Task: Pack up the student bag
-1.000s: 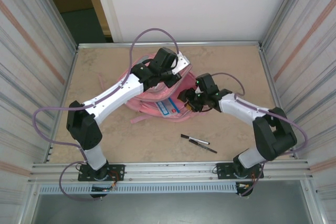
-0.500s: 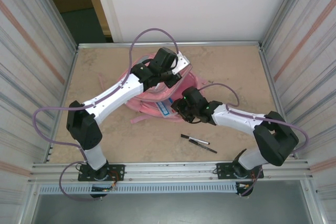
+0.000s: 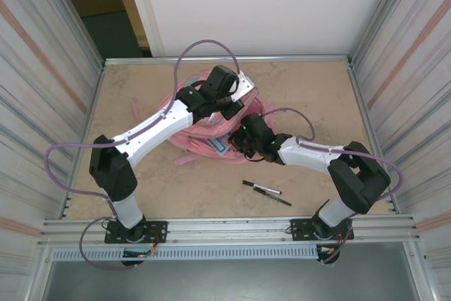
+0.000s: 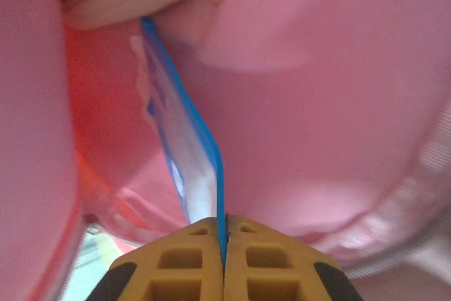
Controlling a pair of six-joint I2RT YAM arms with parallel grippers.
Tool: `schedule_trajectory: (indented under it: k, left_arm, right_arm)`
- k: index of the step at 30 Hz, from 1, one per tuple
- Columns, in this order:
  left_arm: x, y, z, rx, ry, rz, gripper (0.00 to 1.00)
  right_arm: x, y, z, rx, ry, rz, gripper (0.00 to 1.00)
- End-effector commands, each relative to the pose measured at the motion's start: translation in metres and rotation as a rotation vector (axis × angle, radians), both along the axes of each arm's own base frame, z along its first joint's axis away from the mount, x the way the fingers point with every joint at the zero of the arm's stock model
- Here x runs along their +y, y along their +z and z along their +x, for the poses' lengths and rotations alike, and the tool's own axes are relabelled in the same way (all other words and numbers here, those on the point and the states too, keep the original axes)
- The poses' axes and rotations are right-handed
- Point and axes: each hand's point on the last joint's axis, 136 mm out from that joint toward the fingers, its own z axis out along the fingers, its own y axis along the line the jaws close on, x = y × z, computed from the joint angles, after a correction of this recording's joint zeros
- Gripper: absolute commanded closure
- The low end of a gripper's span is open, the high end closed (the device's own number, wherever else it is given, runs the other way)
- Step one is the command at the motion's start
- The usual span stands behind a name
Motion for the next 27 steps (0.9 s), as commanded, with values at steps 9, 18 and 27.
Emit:
schedule_trajectory:
  k: [9, 18, 27]
  left_arm:
    - [-0.003, 0.033, -0.009, -0.023, -0.042, -0.085, 1.0]
    - [0.006, 0.043, -0.012, -0.021, -0.002, -0.102, 1.0]
    - [-0.002, 0.053, -0.025, 0.007, -0.04, -0.198, 1.0]
  right_arm:
    - [0.024, 0.018, 0.049, -0.067, 0.23, 0.209, 1.0]
    - [0.053, 0.009, 0.074, -0.053, 0.313, 0.447, 0.95]
    - [0.099, -0.006, 0.084, -0.028, 0.314, 0.445, 0.93]
